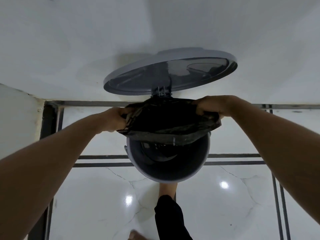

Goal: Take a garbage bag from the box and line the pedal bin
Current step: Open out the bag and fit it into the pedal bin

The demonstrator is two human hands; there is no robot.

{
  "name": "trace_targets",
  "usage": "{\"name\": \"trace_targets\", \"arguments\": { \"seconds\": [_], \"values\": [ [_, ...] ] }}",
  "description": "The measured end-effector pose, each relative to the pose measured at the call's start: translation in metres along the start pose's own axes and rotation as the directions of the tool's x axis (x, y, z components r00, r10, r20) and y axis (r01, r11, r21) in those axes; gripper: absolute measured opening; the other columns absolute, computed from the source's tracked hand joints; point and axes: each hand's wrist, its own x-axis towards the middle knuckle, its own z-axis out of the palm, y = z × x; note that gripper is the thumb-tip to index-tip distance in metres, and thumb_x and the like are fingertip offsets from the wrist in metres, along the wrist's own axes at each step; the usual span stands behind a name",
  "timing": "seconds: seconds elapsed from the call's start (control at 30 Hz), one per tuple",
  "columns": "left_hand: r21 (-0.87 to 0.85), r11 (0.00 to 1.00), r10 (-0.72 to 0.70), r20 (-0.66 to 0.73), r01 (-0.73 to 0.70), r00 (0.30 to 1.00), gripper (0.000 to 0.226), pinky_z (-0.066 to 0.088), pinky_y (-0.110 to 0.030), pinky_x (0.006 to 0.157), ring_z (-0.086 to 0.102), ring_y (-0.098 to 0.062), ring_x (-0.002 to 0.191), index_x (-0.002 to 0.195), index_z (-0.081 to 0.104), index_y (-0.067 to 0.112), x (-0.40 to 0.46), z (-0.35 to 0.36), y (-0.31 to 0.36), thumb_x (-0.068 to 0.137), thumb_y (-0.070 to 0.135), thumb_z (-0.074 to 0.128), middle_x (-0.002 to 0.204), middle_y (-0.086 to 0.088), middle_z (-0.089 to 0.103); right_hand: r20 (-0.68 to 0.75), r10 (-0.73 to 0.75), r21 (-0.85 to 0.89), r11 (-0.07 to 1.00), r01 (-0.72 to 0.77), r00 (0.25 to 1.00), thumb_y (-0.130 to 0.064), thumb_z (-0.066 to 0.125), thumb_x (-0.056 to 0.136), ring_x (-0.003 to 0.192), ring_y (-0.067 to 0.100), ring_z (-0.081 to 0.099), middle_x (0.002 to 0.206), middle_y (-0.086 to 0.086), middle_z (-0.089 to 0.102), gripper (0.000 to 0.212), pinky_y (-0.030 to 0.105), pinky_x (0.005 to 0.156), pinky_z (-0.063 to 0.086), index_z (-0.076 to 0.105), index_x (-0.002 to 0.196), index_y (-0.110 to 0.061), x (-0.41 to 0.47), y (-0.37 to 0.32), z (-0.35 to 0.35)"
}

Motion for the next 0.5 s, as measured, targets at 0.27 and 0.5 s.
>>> {"name": "trace_targets", "arguments": {
  "seconds": [0.27,0.5],
  "values": [
    [-0.337,0.926,-0.240,-0.170,0.172,0.956,0.053,0.060,-0.032,0.063,0.073,-0.019,0.076,0.115,0.075,0.029,-0.010,0.034,-0.042,0.080,-0.009,0.064,0.080,-0.002,0.078,-0.066,0.142,0.501,0.861,-0.090,0.988,-0.003,0.039,0.063,0.078,0.015,0.052,0.098,0.001,0.065,0.061,0.024,0.058,0.039,0.080,0.102,-0.023,0.010,0.053,0.006],
    [-0.308,0.950,-0.148,-0.296,0.053,0.944,0.054,0.048,-0.024,0.064,0.062,-0.016,0.064,0.067,0.068,0.064,-0.029,0.054,-0.040,0.086,0.013,0.069,0.067,0.005,0.072,-0.187,0.162,0.507,0.861,-0.046,0.969,0.002,0.051,0.081,0.082,0.018,0.058,0.086,-0.001,0.066,0.040,0.028,0.063,0.044,0.081,0.084,-0.025,0.005,0.077,0.029]
  ]
}}
